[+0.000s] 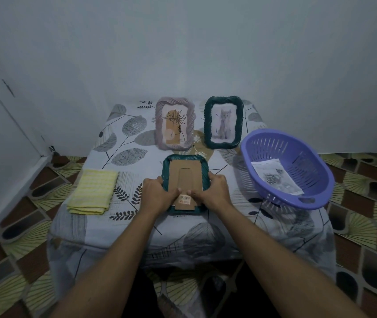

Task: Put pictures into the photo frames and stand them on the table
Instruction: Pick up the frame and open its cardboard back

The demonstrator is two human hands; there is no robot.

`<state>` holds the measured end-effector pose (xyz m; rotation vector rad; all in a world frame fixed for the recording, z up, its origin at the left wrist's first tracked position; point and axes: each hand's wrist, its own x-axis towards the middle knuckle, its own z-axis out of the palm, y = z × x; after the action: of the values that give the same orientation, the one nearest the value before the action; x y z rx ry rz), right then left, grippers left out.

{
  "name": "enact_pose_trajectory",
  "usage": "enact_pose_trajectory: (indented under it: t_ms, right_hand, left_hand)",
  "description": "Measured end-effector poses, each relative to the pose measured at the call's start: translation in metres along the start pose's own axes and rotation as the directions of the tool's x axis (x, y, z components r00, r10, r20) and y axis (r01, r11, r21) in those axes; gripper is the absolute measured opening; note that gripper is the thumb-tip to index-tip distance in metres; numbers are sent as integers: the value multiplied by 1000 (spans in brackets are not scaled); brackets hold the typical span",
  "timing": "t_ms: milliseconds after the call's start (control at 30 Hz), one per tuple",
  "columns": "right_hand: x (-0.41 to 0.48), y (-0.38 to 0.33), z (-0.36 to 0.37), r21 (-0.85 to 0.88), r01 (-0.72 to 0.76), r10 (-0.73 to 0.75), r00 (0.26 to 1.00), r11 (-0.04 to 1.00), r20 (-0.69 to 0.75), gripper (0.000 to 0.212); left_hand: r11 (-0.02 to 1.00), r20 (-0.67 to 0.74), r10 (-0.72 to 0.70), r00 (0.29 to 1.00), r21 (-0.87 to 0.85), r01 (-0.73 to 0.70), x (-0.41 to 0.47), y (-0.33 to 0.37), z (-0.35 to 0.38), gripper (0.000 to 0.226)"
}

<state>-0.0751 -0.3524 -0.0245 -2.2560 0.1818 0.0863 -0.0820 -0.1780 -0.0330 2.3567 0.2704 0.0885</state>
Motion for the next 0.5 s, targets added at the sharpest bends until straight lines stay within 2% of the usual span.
enact_pose_trajectory:
  t_ms: [100, 333, 400, 500]
  right_hand:
    - [2, 6, 5, -19, 8, -7, 1000, 1000, 25, 105]
    - [0, 17, 10, -172, 52, -59, 998, 984, -39, 94]
    - [-1, 18, 10, -259, 92, -108, 993, 962, -51, 91]
    - [-3, 20, 10, -387, 195, -213, 977, 901, -4, 83]
  left_hand:
    - [1000, 13, -2, 1000, -10, 2, 0, -7, 5, 48]
    - [1000, -7, 8, 1000, -8, -8, -2, -13, 9, 44]
    - [1000, -22, 16, 1000, -1, -16, -3, -13, 9, 52]
    - [999, -18, -21, 1000, 36, 21, -2, -7, 7, 77]
